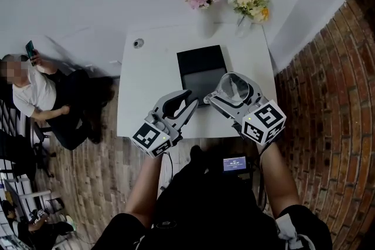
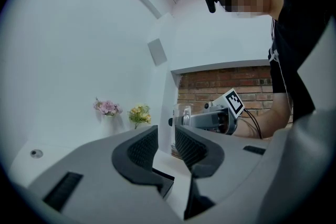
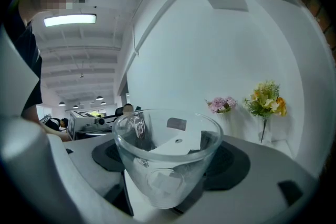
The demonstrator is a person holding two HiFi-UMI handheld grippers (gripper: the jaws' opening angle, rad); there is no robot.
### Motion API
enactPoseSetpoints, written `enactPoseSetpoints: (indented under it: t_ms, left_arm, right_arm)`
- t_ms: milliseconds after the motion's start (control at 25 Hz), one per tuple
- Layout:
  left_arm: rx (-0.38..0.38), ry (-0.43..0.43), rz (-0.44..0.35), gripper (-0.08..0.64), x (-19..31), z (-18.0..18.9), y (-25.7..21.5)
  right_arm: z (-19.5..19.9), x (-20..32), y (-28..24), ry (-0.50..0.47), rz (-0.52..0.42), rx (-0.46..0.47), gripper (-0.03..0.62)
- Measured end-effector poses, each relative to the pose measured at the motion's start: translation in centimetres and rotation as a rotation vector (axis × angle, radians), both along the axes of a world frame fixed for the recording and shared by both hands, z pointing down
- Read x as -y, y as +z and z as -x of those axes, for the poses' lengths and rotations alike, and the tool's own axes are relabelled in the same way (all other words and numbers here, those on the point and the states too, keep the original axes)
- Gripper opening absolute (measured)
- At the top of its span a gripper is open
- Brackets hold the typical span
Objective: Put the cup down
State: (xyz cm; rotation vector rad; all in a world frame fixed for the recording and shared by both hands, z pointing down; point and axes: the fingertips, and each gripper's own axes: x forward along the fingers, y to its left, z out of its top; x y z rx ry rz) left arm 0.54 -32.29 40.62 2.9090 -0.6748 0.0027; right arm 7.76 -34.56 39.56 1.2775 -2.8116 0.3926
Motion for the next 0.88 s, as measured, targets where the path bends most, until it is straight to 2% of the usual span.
enactPoseSetpoints:
  t_ms: [480, 880]
  left_arm:
    - [0.022, -0.044, -0.003, 0.106, 2.6, 0.3, 0.7]
    - [0.033, -0.085, -0.004, 0.106, 5.0, 0.8, 1.9]
  right_arm:
    - [0.9, 3.5, 1.2, -0.037, 0.003, 0.007, 0.417]
    - [1.3, 8.3, 2.5, -0.025, -0.005, 0.026, 0.417]
